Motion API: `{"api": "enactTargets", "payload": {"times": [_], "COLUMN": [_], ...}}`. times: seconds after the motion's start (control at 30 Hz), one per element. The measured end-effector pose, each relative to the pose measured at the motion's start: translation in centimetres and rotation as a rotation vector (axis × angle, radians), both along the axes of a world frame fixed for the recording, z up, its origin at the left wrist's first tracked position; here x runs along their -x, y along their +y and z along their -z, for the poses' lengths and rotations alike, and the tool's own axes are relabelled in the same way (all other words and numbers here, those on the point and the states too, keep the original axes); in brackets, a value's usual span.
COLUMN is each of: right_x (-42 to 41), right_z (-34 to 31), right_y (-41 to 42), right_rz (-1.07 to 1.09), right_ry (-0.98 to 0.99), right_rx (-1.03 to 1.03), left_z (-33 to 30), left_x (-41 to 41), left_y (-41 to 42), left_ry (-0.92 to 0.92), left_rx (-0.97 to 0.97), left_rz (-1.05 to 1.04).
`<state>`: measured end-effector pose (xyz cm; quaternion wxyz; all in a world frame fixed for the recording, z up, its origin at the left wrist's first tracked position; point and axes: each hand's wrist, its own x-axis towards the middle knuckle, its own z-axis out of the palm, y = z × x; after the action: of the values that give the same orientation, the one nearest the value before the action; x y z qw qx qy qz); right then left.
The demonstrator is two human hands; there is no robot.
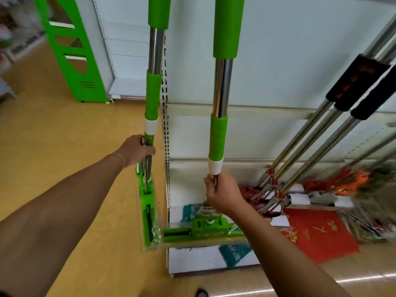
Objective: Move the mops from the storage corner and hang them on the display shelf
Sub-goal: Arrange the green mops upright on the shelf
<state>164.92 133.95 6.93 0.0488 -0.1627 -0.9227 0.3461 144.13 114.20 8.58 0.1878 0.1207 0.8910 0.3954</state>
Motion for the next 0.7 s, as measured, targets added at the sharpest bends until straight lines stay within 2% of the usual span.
{"api": "enactTargets", "payload": {"times": [0.3, 0.47, 0.7], "right_x": [-0.3, -1.3, -3.8], "right_z": [-0.5, -1.1, -1.8], "right_y": [1.0, 1.4, 0.9], "right_rz": [0.084, 0.051, -0.017], "right_ry": [-0.023, -0.062, -0.12], "right_rx": [0.027, 0.04, 0.063], "left_z": [1.0, 0.3, 0.4], "left_x": [-1.6, -1.2, -0.1], "left_y": [3.2, 2.8, 1.9], "left_ry": [-0.033, -0.015, 0.007], "left_rx": [-0.074, -0.031, -0.037], "left_rz": [0.025, 0.028, -0.076]}}
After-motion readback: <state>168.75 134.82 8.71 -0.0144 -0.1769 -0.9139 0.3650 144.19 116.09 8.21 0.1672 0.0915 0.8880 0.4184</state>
